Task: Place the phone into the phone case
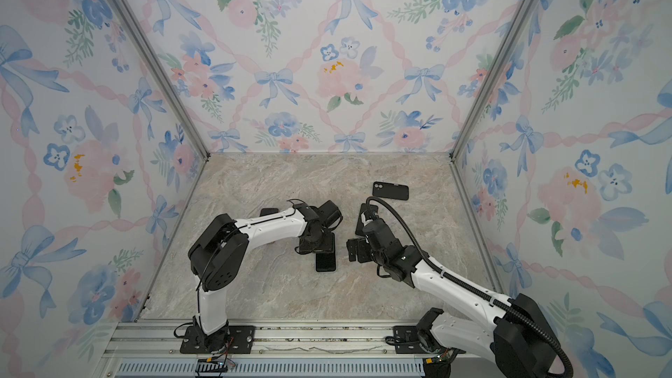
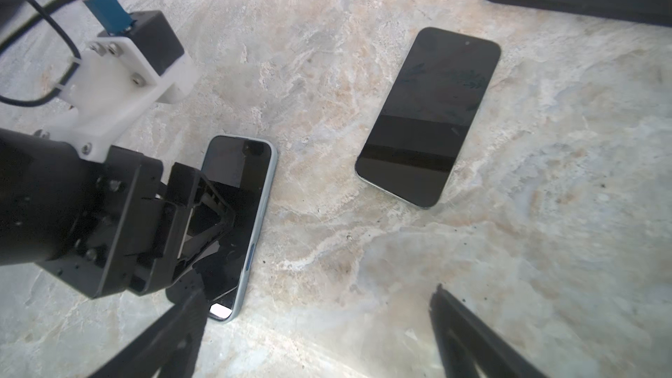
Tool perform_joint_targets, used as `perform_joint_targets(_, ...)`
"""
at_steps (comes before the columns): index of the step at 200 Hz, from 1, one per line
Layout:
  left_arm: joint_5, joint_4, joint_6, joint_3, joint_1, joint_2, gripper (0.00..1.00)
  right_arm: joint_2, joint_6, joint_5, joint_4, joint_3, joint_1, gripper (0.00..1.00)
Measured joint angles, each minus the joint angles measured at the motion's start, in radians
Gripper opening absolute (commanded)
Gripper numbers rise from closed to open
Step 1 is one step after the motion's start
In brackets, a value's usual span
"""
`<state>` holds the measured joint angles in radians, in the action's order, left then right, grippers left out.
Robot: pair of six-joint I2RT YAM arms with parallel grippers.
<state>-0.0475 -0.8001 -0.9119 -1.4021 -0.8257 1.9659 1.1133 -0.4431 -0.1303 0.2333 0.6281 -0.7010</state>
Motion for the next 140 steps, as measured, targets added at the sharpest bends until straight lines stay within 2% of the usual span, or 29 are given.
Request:
perform_joint_targets(46, -0.016, -0.085, -0.049, -0.084, -0.021, 0.027, 0.79, 0.008, 0.011, 0.071, -0.014, -0.053, 0.061, 0.97)
perform_joint_targets(140, 0.004, -0.108, -0.085, -0.141, -0.035, 0.094, 0.89, 0.039, 0.034, 0.147, -0.056, -0.054, 0.097, 0.97)
